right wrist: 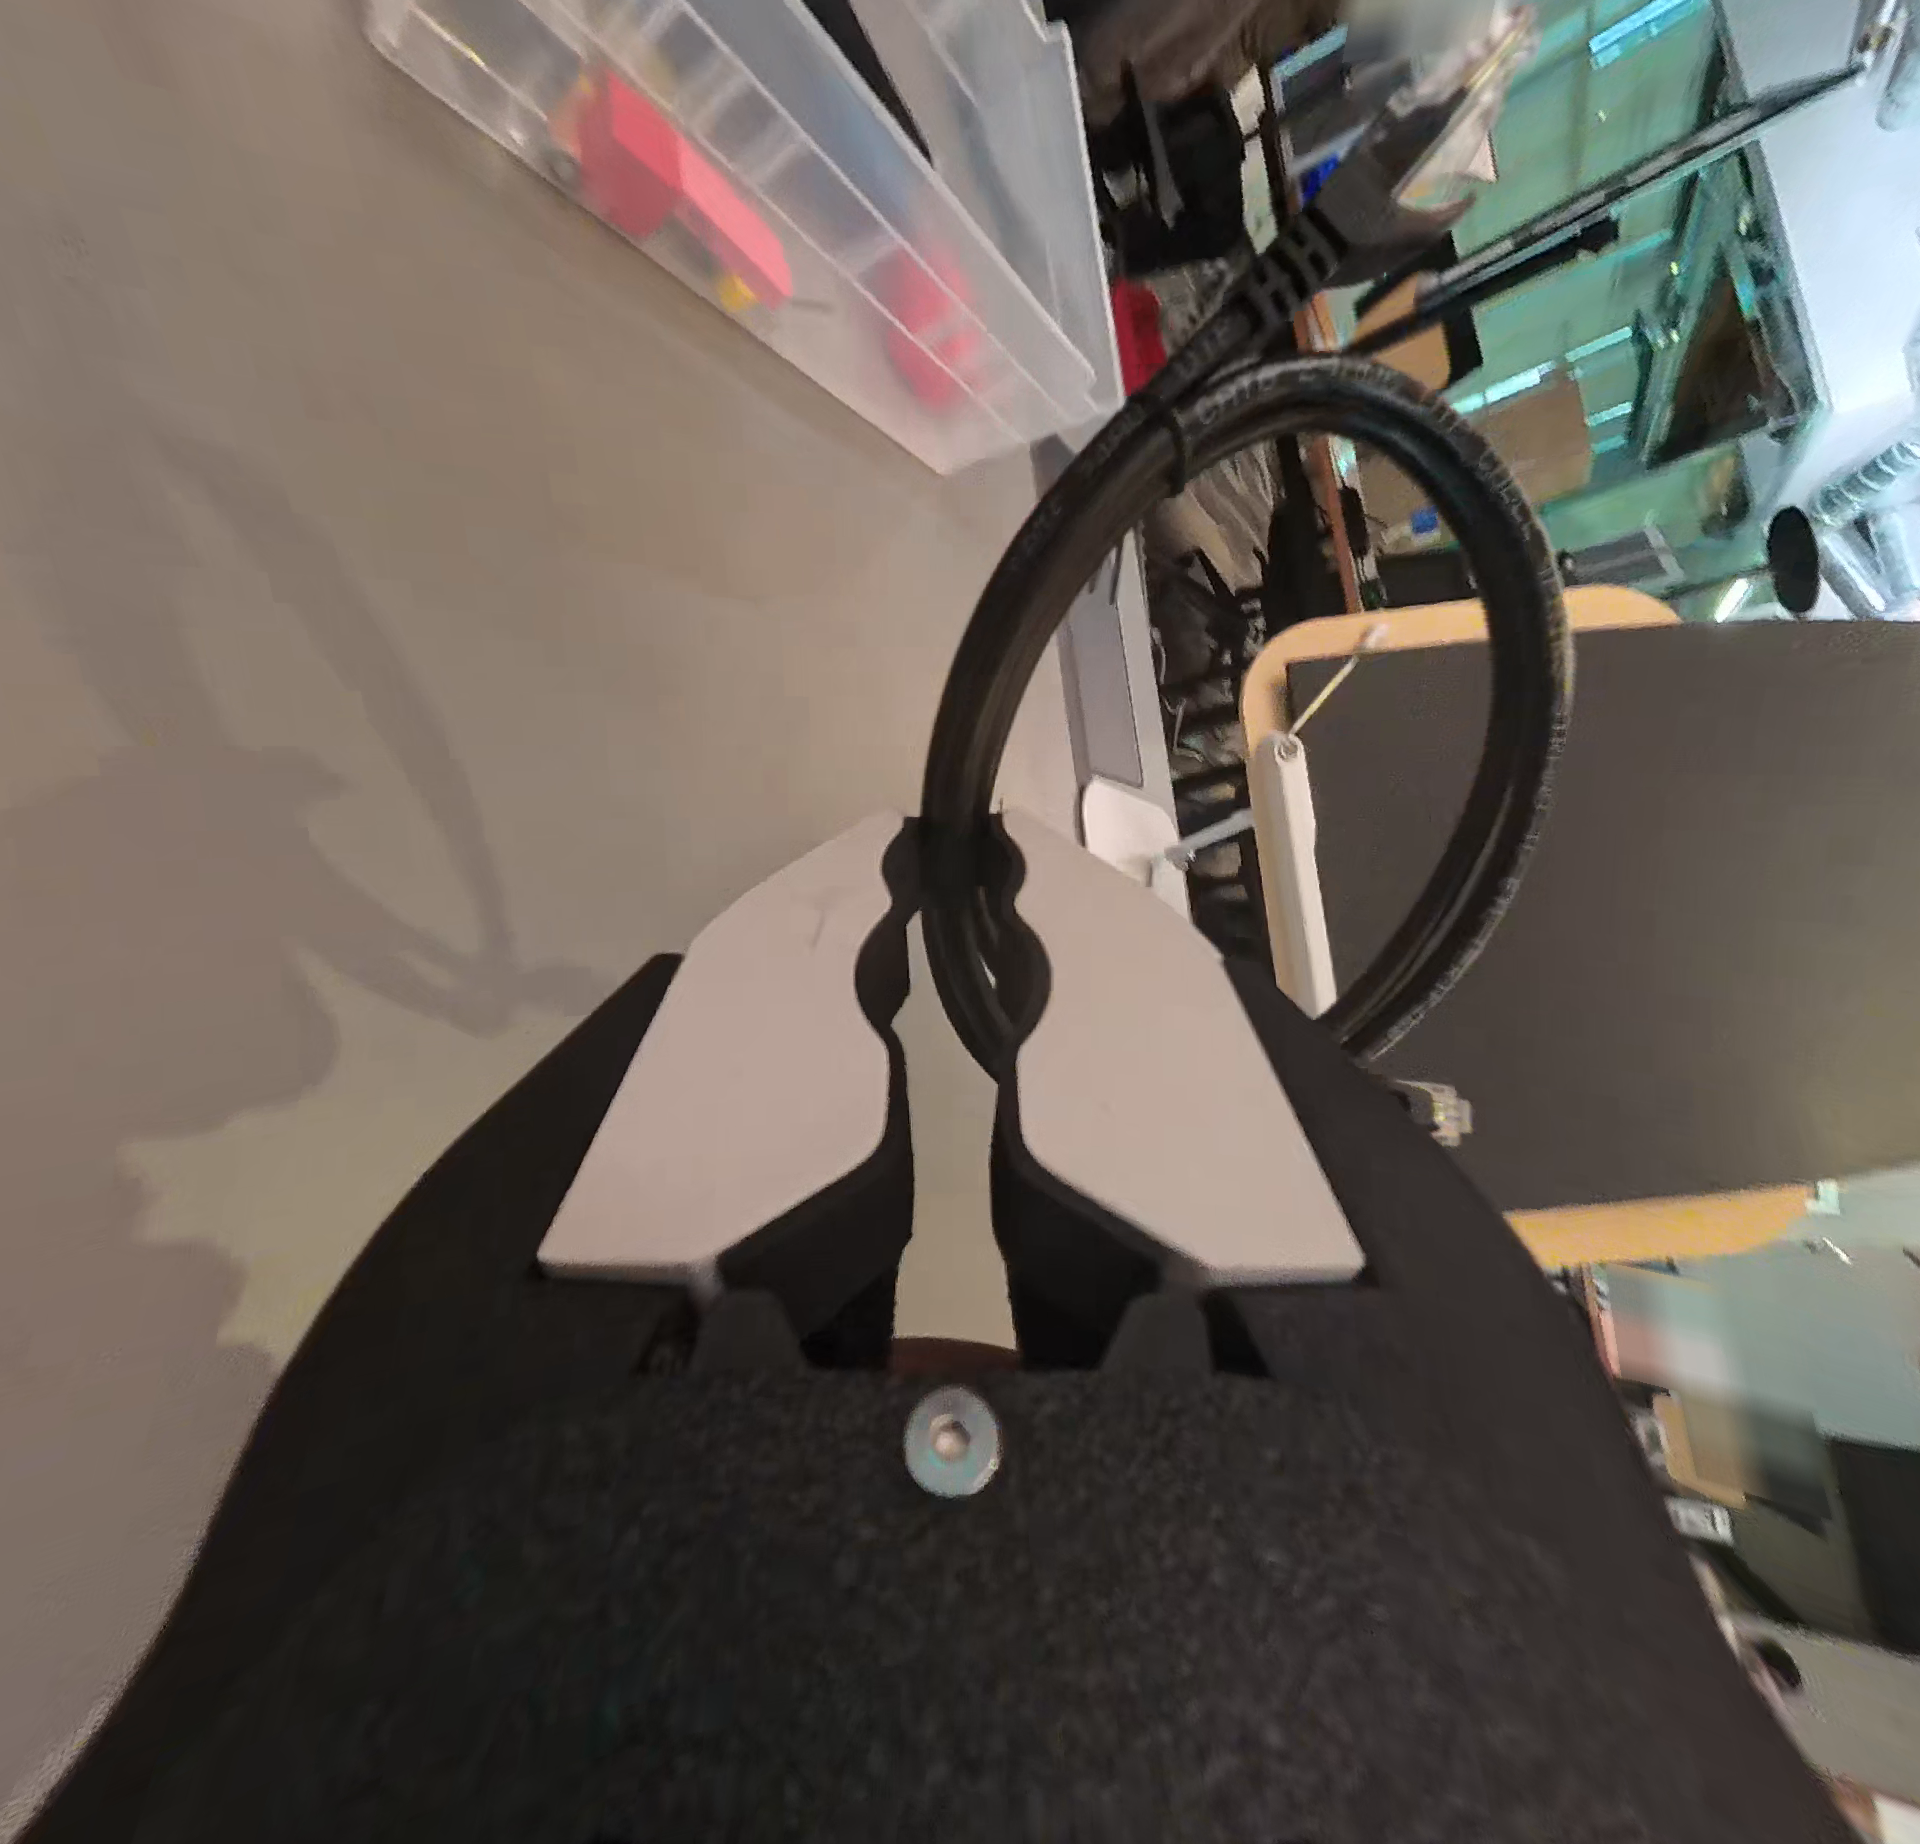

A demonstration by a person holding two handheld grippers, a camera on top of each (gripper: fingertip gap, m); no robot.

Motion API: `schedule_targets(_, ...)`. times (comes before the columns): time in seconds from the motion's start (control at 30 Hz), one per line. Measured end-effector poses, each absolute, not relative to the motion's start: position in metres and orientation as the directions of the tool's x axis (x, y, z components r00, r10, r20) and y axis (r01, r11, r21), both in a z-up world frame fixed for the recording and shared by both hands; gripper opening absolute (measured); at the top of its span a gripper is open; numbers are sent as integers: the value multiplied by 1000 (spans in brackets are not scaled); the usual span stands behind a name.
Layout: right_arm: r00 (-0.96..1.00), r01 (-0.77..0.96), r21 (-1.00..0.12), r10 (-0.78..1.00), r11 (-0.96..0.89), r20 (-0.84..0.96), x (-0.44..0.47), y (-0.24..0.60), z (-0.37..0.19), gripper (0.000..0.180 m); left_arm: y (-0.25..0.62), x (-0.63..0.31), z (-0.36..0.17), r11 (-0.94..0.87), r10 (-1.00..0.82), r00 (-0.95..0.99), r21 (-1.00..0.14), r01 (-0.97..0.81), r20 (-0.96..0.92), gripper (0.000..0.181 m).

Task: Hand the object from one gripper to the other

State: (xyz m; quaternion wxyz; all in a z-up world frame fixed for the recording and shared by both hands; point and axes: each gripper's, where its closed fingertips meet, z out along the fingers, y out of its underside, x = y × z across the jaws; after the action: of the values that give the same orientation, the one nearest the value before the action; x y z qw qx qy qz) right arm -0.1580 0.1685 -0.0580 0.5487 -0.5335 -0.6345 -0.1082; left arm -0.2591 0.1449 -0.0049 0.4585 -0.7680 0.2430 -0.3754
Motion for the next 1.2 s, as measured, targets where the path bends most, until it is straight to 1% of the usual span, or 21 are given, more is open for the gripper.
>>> schedule_targets(0.03,180,806,-444,552,392,814,-156,170,-58,12,140,-257,-22,-457,-711,603,-889,-5,362,59)
schedule_targets(0.1,186,831,-412,512,373,839,-155,174,-57,12,132,-250,-48,-460,-702,600,-888,29,384,57)
schedule_targets(0.17,185,859,-380,485,343,855,-157,176,-59,12,130,-243,-49,-478,-701,557,-873,96,445,57)
schedule_targets(0.2,194,865,-382,483,327,854,-160,176,-60,12,131,-241,-43,-478,-708,530,-869,127,467,57)
schedule_targets(0.37,244,847,-444,527,294,814,-187,164,-68,12,141,-238,-28,-398,-749,505,-901,174,429,57)
schedule_targets(0.5,275,831,-488,567,266,777,-202,157,-77,12,143,-235,-31,-444,-749,440,-868,224,496,56)
schedule_targets(0.6,274,827,-499,589,259,760,-209,153,-85,12,147,-234,-35,-459,-744,419,-853,248,521,54)
schedule_targets(0.63,269,827,-498,592,262,759,-212,152,-86,12,149,-235,-36,-458,-739,426,-853,251,522,51)
schedule_targets(0.67,267,828,-496,593,262,760,-214,151,-87,12,149,-235,-37,-457,-738,432,-855,247,519,44)
schedule_targets(0.7,267,829,-495,591,263,761,-215,151,-88,12,148,-234,-38,-453,-747,426,-860,237,511,25)
schedule_targets(0.73,268,829,-495,591,261,761,-216,151,-88,12,147,-233,-37,-445,-757,419,-865,232,502,15)
schedule_targets(0.83,280,817,-514,599,262,751,-218,149,-89,13,143,-233,-34,-435,-772,409,-874,218,487,14)
schedule_targets(0.93,293,778,-573,659,257,693,-222,144,-89,14,140,-233,-32,-430,-783,400,-879,206,477,13)
schedule_targets(1.07,289,660,-713,797,235,530,-224,129,-80,42,138,-238,-28,-436,-791,361,-869,236,494,12)
schedule_targets(1.13,296,537,-819,865,200,406,-220,120,-61,49,137,-245,-24,-444,-790,332,-854,271,515,12)
schedule_targets(1.2,330,353,-929,915,108,232,-208,122,-34,44,137,-253,-20,-455,-787,299,-835,308,539,12)
